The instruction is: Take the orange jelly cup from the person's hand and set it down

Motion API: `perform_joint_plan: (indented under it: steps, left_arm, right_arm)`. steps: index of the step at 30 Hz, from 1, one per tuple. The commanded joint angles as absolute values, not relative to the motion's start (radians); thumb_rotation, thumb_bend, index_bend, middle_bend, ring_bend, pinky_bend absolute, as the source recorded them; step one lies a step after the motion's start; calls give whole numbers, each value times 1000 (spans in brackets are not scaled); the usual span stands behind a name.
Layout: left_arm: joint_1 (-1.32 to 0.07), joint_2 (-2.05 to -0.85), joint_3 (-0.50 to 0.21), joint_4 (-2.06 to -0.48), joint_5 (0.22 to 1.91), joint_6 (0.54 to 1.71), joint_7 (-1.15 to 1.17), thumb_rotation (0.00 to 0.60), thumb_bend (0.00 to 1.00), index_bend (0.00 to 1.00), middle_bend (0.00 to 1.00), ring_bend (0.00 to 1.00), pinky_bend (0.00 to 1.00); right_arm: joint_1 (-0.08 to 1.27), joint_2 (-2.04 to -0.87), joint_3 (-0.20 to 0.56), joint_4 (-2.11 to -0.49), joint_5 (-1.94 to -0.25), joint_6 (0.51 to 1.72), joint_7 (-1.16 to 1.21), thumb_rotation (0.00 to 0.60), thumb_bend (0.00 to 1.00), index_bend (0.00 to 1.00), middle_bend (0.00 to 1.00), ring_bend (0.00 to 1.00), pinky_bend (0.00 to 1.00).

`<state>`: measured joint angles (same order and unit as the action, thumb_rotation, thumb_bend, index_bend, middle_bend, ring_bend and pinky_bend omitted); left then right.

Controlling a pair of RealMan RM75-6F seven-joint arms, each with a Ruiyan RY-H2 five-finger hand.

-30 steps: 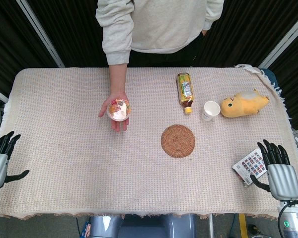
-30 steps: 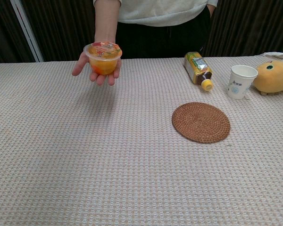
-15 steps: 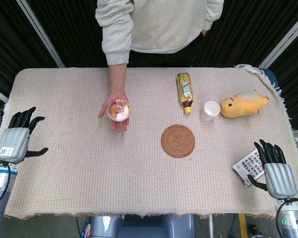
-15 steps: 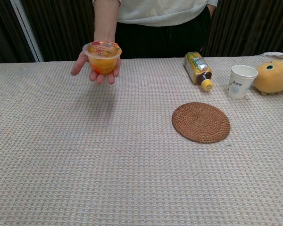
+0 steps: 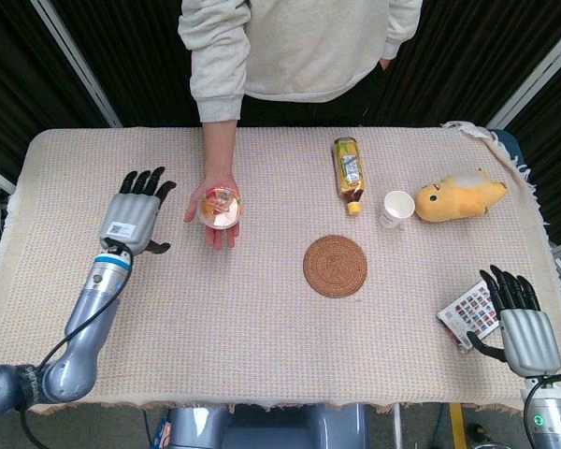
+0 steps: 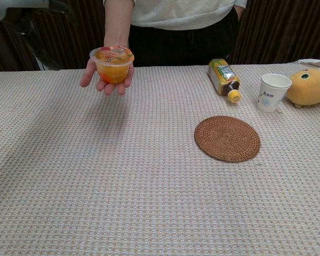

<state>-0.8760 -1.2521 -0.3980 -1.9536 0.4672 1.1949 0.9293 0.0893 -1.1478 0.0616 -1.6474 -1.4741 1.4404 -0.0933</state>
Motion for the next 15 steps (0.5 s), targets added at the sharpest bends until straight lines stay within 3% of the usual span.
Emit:
perform_joint_plan:
  steps: [1, 15]
  left_arm:
    - [-988, -1338, -433, -1895, 364, 1224, 1001, 600, 102, 132, 0, 0, 20]
    - [-1235, -1498, -452, -1711, 168, 1280, 1202, 600, 103, 117, 5, 31, 134]
  right_arm:
    - [88, -1145, 61, -1648, -1473, 1440, -87, 600, 140, 0, 0, 0, 0]
    - [81, -1131, 58, -1651, -1473, 1445, -55, 600, 139, 0, 0, 0, 0]
